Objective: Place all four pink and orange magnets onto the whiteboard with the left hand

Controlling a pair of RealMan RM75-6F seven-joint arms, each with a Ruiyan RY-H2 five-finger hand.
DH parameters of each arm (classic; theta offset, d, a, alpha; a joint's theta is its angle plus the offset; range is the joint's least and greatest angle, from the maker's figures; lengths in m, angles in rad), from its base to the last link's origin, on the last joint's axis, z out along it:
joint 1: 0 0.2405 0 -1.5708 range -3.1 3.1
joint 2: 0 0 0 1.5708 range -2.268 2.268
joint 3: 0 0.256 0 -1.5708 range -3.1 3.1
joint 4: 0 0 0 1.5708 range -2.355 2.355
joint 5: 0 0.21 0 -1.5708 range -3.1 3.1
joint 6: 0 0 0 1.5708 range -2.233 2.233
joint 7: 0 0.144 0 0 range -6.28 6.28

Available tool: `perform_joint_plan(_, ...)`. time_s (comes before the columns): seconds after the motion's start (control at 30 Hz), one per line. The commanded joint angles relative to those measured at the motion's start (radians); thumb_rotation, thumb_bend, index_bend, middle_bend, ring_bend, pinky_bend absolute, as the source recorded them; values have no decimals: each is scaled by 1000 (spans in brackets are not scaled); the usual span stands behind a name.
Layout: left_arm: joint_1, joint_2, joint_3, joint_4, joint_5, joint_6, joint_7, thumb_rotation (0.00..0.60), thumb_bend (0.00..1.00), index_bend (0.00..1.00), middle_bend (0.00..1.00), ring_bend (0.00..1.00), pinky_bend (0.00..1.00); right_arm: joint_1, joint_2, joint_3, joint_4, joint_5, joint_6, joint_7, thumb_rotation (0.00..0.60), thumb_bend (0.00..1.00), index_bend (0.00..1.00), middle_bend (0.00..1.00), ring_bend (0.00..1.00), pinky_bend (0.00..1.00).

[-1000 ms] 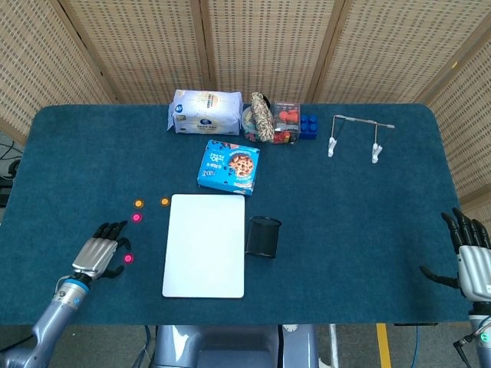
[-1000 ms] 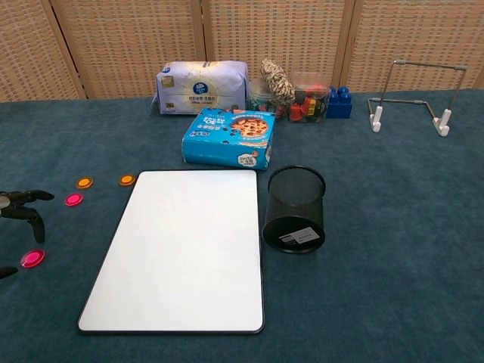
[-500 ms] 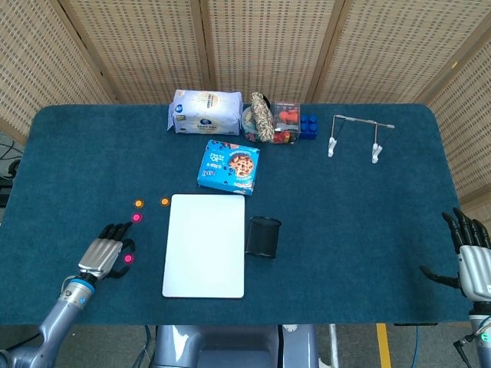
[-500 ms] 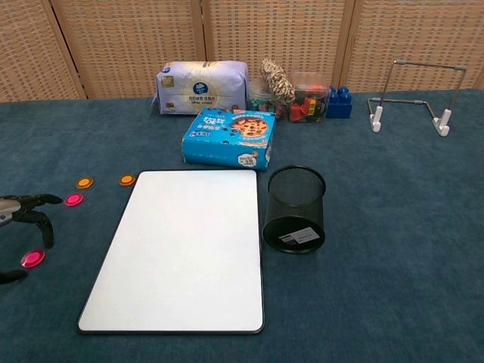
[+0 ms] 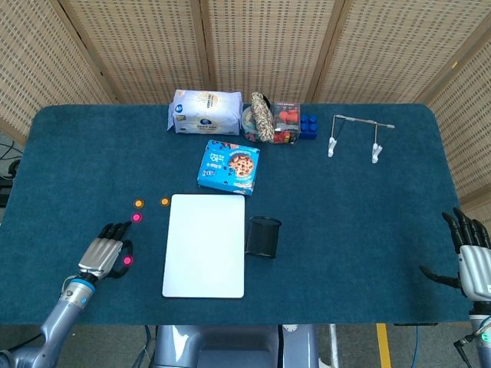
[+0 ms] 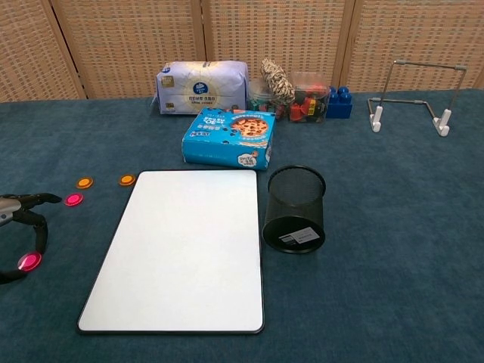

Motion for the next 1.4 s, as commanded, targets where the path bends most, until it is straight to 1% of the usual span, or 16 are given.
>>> perform_joint_plan(0.03,-2,12,-5,-20,1,6,-1,600,335,523,0,0,0,0,0,0,-1,0,0,1,600,53,0,0,0,0)
perform_joint_plan(0.23,-21,51,-22,-114,18,22,24,600,335,523,0,0,0,-1,1,0,-2,1,-1,5,600,53,0,0,0,0)
perform_joint_plan(0.37,-51,51,-34,-187,20,15,78,600,333,523,0,0,0,-1,2,0,-2,1,-2,6,600,53,0,0,0,0)
perform_joint_plan(0.5,-98,12,-42,-248,4,-17,165,600,327,524,0,0,0,0,3,1,-1,4,-4,8,600,53,0,0,0,0)
perform_joint_plan(0.6,-125,-21,-43,-263,-23,-33,220,600,325,523,0,0,0,0,4,1,-1,6,-6,10,600,53,0,0,0,0)
perform_joint_plan(0.67,-149,-50,-38,-270,-42,-51,264,600,307,520,0,0,0,1,4,2,-1,8,-9,10,600,53,0,0,0,0)
perform_joint_plan(0.73,-163,-65,-36,-275,-51,-63,276,600,258,445,0,0,0,1,4,2,0,10,-10,9,600,53,0,0,0,0)
perform_joint_plan(0.77,-169,-72,-39,-275,-55,-60,280,600,225,372,0,0,0,1,4,2,-1,11,-12,9,600,53,0,0,0,0)
perform_joint_plan(0.8,-172,-77,-42,-272,-57,-54,284,600,203,308,0,0,0,1,4,2,-1,12,-12,9,600,53,0,0,0,0)
perform_joint_plan(0.87,-179,-84,-53,-257,-59,-37,293,600,191,277,0,0,0,1,5,2,-2,14,-14,8,600,53,0,0,0,0)
perform_joint_plan(1.0,-201,-66,-101,-221,-87,-37,253,600,208,275,0,0,0,1,7,1,-5,14,-16,11,600,53,0,0,0,0)
perform_joint_plan(1.17,-239,-23,-176,-143,-158,-60,196,600,252,276,0,0,0,3,7,1,-3,14,-20,9,600,53,0,0,0,0)
perform_joint_plan(1.23,-252,-15,-194,-111,-190,-76,181,600,264,282,0,0,0,4,7,1,-4,16,-23,10,600,53,0,0,0,0)
perform_joint_plan(1.3,-271,-16,-213,-53,-234,-97,167,600,284,302,0,0,0,6,10,0,-8,18,-31,18,600,53,0,0,0,0)
perform_joint_plan(1.4,-293,-41,-221,35,-272,-122,150,600,298,331,0,0,0,8,12,0,-7,19,-38,18,600,53,0,0,0,0)
